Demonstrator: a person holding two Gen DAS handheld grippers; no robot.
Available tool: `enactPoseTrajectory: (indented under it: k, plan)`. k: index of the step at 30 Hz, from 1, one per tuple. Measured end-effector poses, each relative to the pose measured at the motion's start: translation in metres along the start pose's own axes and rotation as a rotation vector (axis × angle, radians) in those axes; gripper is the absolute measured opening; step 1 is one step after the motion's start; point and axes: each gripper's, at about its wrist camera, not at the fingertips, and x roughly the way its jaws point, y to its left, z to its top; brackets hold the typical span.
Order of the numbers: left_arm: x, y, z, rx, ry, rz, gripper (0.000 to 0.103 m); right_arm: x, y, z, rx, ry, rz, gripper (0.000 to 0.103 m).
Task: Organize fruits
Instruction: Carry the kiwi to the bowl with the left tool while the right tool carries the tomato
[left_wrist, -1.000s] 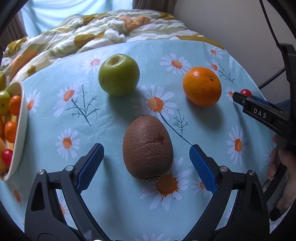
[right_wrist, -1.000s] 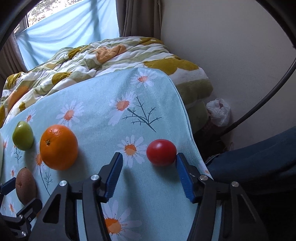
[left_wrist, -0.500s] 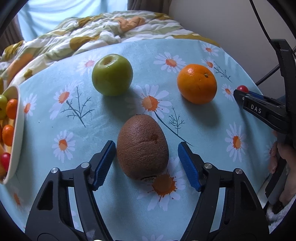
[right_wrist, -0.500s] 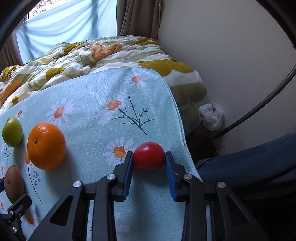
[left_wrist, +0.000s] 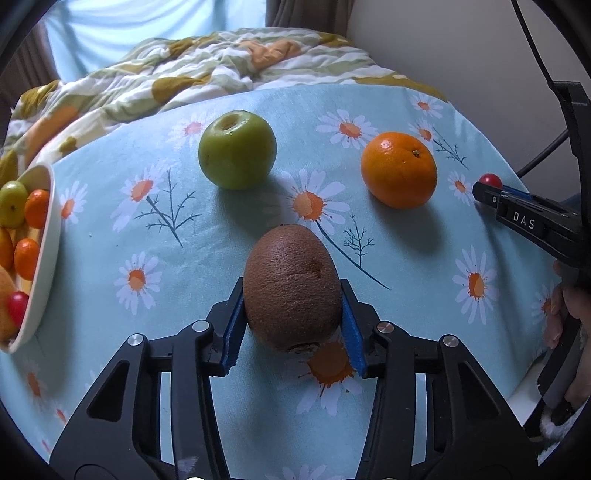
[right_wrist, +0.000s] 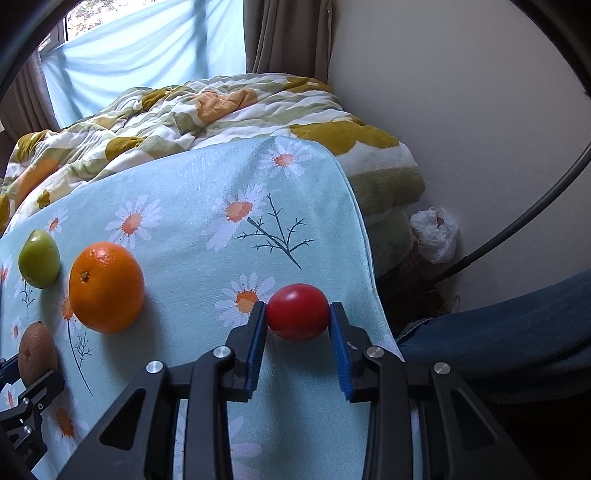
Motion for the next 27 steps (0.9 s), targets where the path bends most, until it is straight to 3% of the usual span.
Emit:
enactPoseTrajectory:
  k: [14,27]
  plan:
    - [-0.050,-0.001,-0.002,-0.056,-0.101,0.031,0.051,-0.035,0.000,-0.003,-0.072,-0.045,0.085,0.031]
    - [-0.130,0.042,0.006,-0.162,-0.262,0.120,0.051,-0.092,0.055,0.017,-0.262,-0.145,0.259,0.031]
